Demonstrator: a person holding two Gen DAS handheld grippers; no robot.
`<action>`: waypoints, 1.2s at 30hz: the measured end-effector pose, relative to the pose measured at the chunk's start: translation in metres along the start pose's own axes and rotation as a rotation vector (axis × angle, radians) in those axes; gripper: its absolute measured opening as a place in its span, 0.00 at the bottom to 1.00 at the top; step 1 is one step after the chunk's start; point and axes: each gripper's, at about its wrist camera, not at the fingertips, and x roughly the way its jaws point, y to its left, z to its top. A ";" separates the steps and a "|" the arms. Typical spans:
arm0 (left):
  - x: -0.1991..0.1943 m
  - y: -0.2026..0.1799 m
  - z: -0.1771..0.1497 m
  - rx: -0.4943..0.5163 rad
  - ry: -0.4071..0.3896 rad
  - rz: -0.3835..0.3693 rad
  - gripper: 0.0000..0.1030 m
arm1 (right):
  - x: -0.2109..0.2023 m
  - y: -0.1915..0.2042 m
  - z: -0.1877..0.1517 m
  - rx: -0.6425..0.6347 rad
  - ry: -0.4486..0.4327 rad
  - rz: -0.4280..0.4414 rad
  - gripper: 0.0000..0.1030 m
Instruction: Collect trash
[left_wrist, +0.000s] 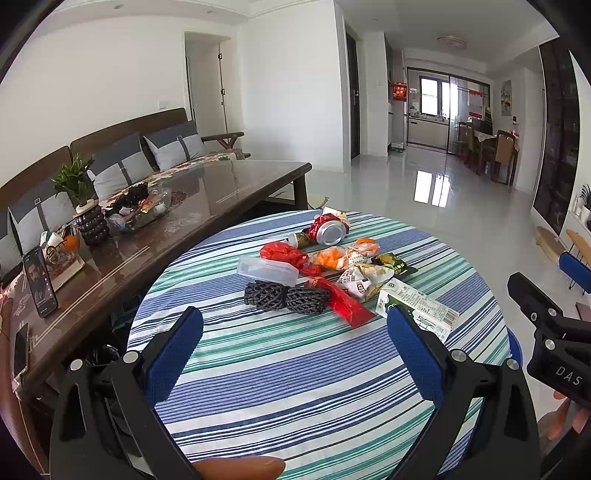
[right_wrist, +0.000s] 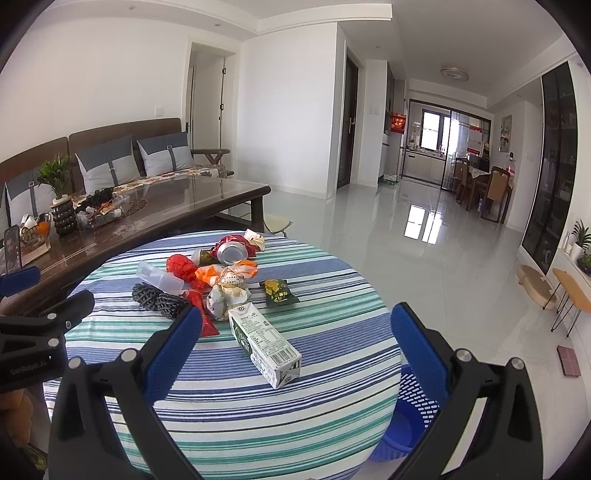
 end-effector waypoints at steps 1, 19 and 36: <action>0.000 0.000 0.000 0.000 0.000 0.001 0.96 | 0.000 0.000 0.000 0.000 0.000 0.000 0.95; 0.000 0.000 0.000 0.001 0.000 0.001 0.96 | -0.002 0.001 0.001 -0.011 -0.013 0.001 0.95; 0.000 0.000 0.000 0.001 0.000 0.000 0.96 | -0.002 0.002 0.001 -0.014 -0.015 0.003 0.95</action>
